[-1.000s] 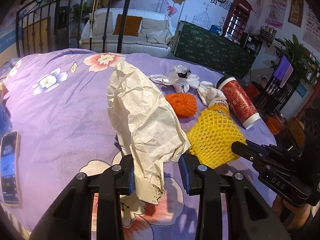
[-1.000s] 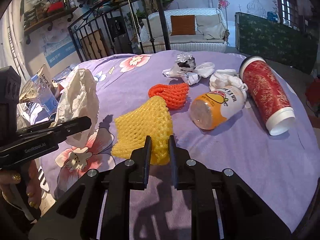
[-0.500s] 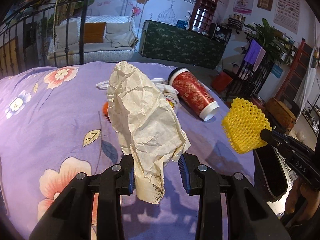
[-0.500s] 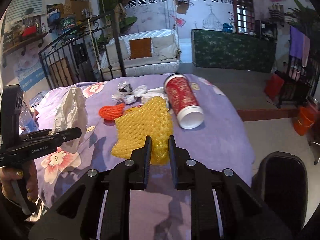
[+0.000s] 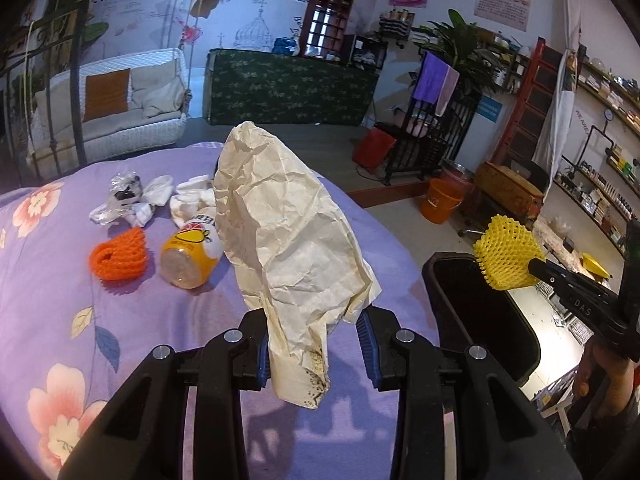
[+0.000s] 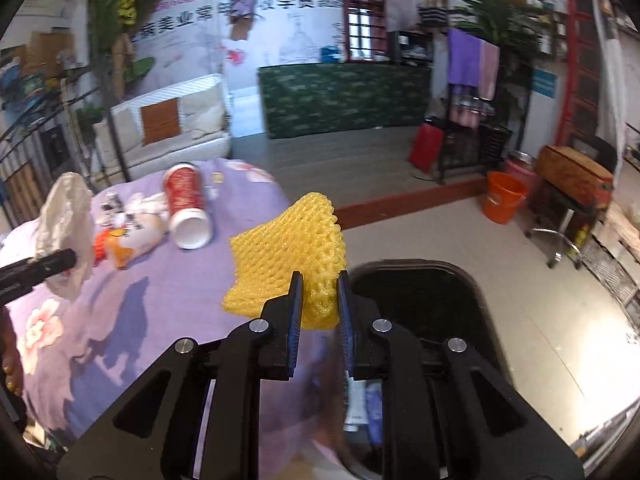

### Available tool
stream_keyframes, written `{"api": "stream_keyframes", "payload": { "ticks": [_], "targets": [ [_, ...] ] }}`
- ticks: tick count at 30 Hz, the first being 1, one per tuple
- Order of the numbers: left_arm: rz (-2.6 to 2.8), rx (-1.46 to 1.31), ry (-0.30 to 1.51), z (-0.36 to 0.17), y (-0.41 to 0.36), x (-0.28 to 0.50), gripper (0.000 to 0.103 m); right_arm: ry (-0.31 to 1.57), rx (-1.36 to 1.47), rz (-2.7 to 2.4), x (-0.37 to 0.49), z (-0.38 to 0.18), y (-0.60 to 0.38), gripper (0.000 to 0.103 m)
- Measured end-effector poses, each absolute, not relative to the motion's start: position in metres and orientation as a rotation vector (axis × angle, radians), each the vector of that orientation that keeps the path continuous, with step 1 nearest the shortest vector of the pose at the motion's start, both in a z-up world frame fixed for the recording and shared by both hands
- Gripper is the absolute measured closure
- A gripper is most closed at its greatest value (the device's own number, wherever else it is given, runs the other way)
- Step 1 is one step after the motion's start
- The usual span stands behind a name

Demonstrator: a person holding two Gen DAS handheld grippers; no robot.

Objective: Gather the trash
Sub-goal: 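Grasp the yellow foam net with the right tool and drop it into the bin, then release the crumpled paper into the black bin with the left tool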

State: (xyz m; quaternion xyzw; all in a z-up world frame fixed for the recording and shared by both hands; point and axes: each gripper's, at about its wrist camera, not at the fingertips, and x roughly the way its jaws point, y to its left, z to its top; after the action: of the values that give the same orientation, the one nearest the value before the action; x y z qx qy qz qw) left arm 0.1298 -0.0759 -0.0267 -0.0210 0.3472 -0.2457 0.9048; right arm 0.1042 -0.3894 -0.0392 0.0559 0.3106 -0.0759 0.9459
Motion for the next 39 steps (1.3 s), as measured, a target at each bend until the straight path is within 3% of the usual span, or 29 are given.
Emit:
{"api": "stream_keyframes", "payload": {
  "ticks": [13,16,18,19,27,31,34,39],
  "targets": [
    [-0.647,0.022,0.734,-0.036,-0.134,0.129,0.069,0.813,0.169,-0.328,0.111,-0.110,-0.439,0.085],
    [-0.666,0.048,0.738,-0.040,-0.145,0.127,0.069,0.834,0.185,-0.337,0.112,-0.121,-0.440,0.078],
    [-0.680,0.057,0.740,-0.041,-0.152,0.125,0.069,0.850,0.174,-0.369,0.111,-0.128,-0.443,0.054],
    [-0.687,0.060,0.741,-0.042,-0.156,0.124,0.069,0.847,0.172,-0.383,0.110,-0.129,-0.442,0.050],
    [-0.795,0.101,0.760,-0.049,-0.192,0.116,0.069,0.777,0.239,-0.435,0.089,-0.118,-0.458,0.038],
    [-0.860,0.119,0.787,-0.054,-0.218,0.115,0.069,0.741,0.250,-0.457,0.080,-0.107,-0.464,0.037],
    [-0.908,0.135,0.813,-0.059,-0.240,0.115,0.069,0.716,0.251,-0.479,0.072,-0.099,-0.469,0.024],
    [-0.976,0.174,0.850,-0.069,-0.275,0.111,0.069,0.683,0.251,-0.517,0.060,-0.089,-0.477,0.021]
  ]
}}
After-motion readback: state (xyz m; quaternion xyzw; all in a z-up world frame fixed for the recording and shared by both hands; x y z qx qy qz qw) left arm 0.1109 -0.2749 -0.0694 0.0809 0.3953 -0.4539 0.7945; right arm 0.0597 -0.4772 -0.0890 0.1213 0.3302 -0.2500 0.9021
